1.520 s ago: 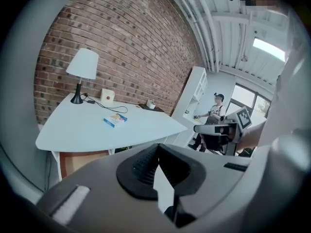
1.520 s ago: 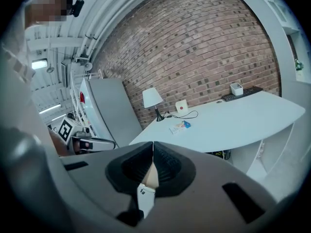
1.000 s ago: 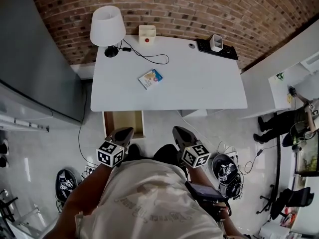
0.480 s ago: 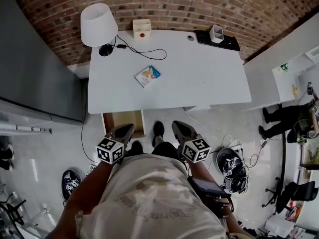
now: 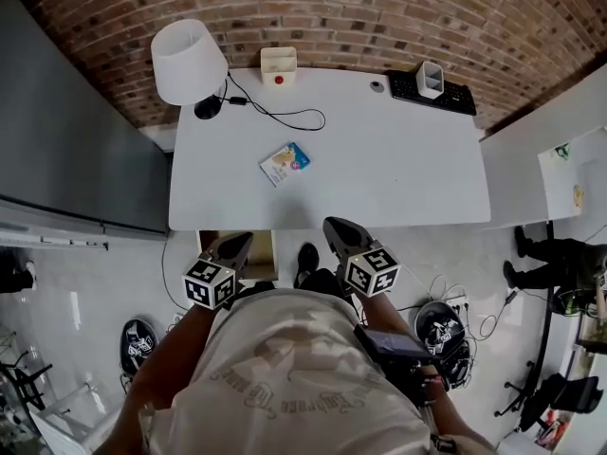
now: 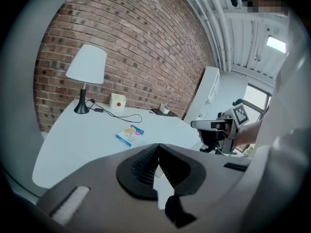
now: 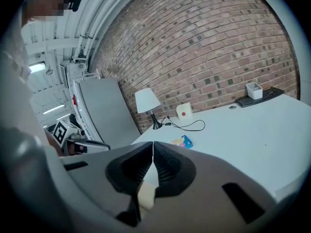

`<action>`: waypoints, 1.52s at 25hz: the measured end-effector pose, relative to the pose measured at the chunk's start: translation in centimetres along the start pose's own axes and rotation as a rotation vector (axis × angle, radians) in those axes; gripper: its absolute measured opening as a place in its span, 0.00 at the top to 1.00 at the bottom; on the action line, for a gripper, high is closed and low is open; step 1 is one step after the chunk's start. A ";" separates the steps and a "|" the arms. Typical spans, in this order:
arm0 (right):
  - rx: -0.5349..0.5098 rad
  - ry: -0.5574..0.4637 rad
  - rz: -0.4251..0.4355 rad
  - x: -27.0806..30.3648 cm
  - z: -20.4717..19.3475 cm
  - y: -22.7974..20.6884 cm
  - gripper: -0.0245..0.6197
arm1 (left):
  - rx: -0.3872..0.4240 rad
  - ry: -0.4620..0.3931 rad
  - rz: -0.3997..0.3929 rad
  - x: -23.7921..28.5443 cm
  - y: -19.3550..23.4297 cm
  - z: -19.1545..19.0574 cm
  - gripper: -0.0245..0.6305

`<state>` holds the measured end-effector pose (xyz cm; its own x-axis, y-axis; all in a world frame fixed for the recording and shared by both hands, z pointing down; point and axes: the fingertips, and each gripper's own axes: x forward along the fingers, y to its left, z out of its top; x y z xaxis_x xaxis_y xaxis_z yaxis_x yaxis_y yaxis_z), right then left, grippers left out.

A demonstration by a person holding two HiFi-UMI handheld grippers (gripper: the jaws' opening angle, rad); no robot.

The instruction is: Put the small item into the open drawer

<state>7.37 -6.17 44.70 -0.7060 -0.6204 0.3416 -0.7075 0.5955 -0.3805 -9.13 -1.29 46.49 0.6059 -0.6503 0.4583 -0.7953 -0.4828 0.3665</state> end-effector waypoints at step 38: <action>0.046 0.153 0.262 8.9 1.7 -11.1 0.95 | 0.139 0.252 0.236 16.7 6.0 4.1 0.80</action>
<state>8.98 -19.13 50.46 -0.8635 -0.3624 0.3509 -0.5007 0.6995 -0.5098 -3.82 -17.49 53.01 0.3767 -0.5968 0.7085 -0.8979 -0.4232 0.1210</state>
